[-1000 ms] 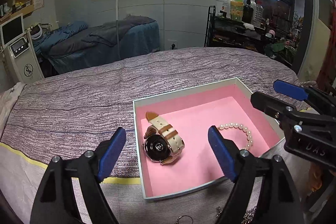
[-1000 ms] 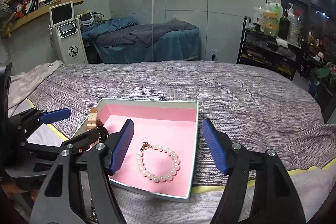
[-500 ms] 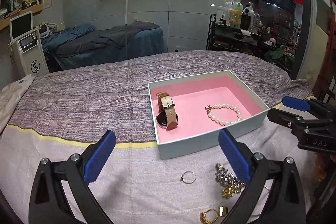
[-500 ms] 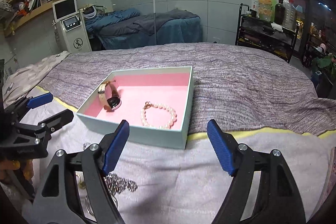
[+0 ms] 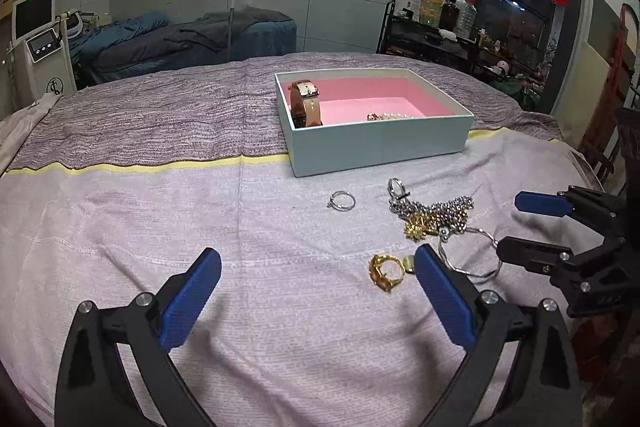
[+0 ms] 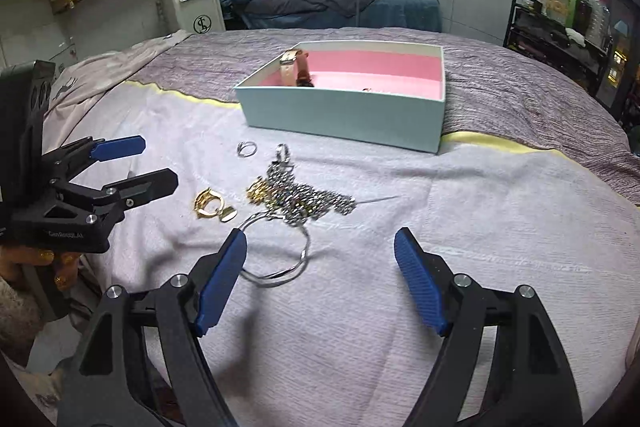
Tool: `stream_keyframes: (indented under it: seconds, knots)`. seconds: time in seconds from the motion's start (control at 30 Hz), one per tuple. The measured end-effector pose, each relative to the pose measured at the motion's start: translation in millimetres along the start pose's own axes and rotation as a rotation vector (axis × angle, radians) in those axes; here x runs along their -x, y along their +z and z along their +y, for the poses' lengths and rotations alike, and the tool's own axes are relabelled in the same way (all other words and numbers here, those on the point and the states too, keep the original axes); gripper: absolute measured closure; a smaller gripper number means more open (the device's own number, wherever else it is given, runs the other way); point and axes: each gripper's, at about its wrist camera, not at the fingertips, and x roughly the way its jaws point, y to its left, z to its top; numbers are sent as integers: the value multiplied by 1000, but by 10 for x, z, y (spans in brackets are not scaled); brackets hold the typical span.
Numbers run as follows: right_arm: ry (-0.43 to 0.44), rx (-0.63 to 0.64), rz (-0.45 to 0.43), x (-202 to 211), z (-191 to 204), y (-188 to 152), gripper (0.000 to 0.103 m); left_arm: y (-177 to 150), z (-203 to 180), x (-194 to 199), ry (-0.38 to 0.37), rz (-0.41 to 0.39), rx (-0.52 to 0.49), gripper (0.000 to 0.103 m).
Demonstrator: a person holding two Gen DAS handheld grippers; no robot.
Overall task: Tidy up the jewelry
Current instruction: 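Withdraw both grippers from the box back to the jewelry pile, then grasp the gold ring with the left gripper while the right gripper grasps the silver hoop bracelet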
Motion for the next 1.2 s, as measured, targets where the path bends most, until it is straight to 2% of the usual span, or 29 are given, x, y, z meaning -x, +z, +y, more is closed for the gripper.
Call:
stream_keyframes:
  seconds: [0.1,0.17,0.23,0.3,0.37,0.43,0.53,0.8,1.0,1.1,1.2]
  knots:
    - [27,18,23,-61,118,-46,28,-92,-9,-10,-2,23,-2,13]
    - [28,44,35,-102,188,-59,29,-111,-27,0,-9,26,-7,20]
    - [-3,66,46,-171,232,-57,35,-121,-74,-11,-12,32,-28,23]
    - [-27,81,51,-230,252,-35,36,-125,-131,-30,-18,35,-51,26]
    - [-52,100,47,-258,281,-26,40,-127,-192,-62,-30,43,-73,28]
    - [-59,116,41,-288,311,-20,51,-131,-242,-99,-23,44,-95,30]
    - [-75,135,40,-284,336,-29,52,-129,-289,-151,-29,49,-121,36]
    - [-40,91,53,-100,170,-90,52,-133,-367,-245,-51,56,-200,38]
    - [-9,26,68,19,17,-128,52,-95,-329,-315,-116,52,-244,43]
    - [-15,7,62,51,-34,-137,52,-57,-284,-345,-153,55,-255,49]
    - [-13,-7,62,50,-66,-132,52,-28,-291,-379,-181,56,-264,61]
